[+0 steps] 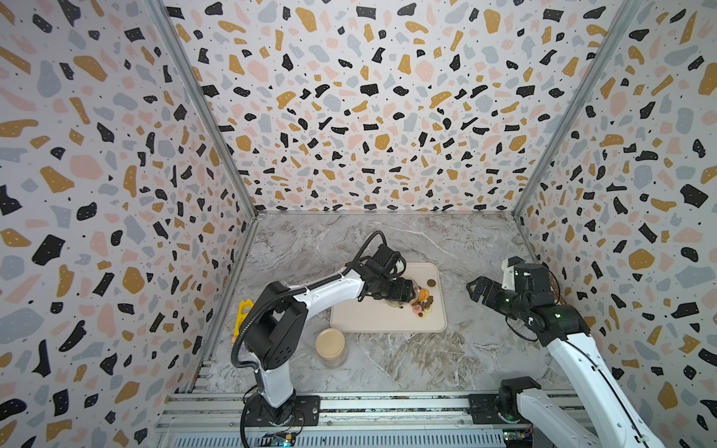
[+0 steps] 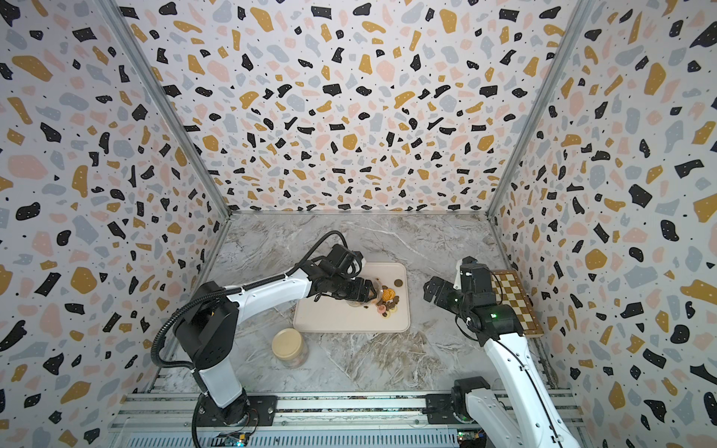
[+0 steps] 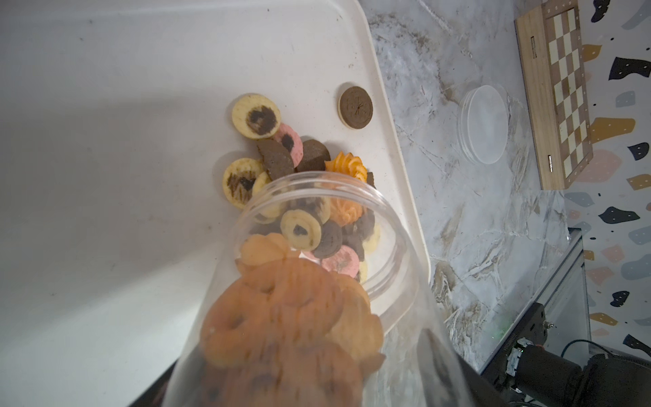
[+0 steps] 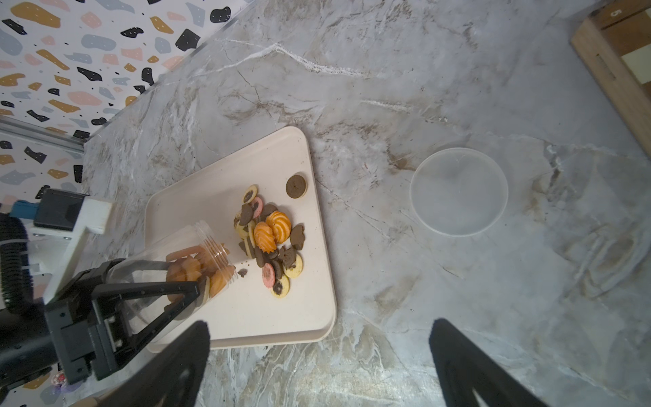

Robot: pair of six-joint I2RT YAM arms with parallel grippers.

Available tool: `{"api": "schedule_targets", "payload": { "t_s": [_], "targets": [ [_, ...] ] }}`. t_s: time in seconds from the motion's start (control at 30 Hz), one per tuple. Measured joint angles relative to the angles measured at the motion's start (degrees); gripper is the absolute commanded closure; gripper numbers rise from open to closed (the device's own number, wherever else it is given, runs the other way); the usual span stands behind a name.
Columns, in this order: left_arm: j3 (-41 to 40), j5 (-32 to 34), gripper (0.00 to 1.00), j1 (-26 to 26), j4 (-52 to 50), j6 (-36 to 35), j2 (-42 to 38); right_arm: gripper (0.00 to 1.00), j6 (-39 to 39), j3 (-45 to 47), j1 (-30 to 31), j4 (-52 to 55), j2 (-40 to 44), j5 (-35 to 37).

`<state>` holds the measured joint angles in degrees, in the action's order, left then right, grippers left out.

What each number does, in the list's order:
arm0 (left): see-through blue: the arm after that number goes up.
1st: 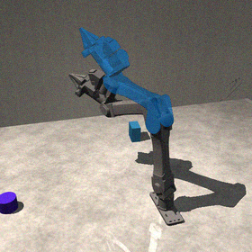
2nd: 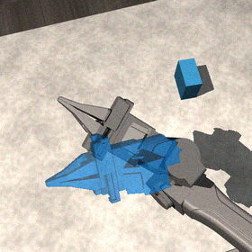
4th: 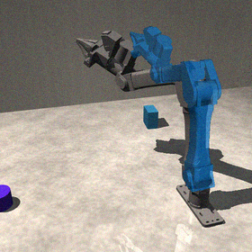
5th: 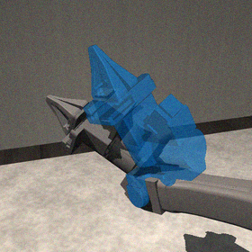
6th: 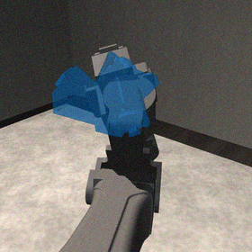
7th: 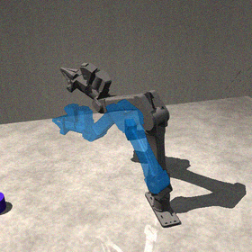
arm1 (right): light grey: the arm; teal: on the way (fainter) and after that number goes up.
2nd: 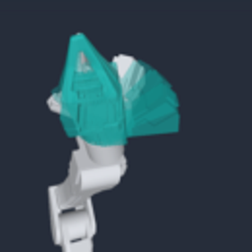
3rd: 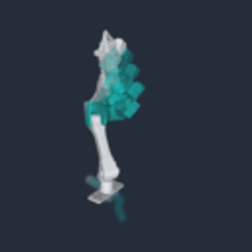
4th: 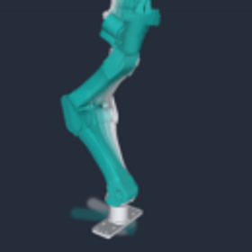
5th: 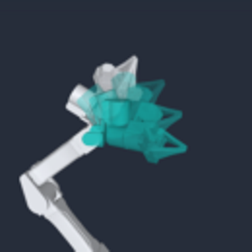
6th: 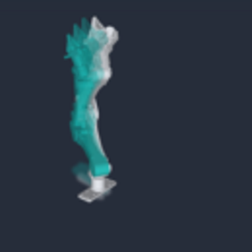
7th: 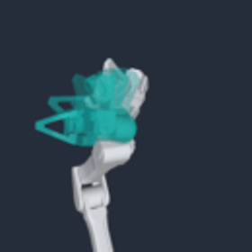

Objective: Pour the cookies out of the jar
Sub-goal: Pour the cookies in the jar onto the tray.

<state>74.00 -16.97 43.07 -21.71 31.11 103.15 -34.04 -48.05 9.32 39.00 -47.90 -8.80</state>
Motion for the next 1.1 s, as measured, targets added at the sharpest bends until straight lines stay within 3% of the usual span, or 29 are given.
{"api": "schedule_targets", "payload": {
  "t_s": [0.27,1.1],
  "targets": [
    [1.75,0.63,1.00,0.57,-2.78,0.00,3.19,0.01,0.02,-0.22,0.00,0.20,-0.07,0.09],
    [5.16,0.85,1.00,1.36,-7.91,-0.28,0.17,0.01,0.02,-0.76,-0.11,0.35,0.00,0.22]
  ]
}}
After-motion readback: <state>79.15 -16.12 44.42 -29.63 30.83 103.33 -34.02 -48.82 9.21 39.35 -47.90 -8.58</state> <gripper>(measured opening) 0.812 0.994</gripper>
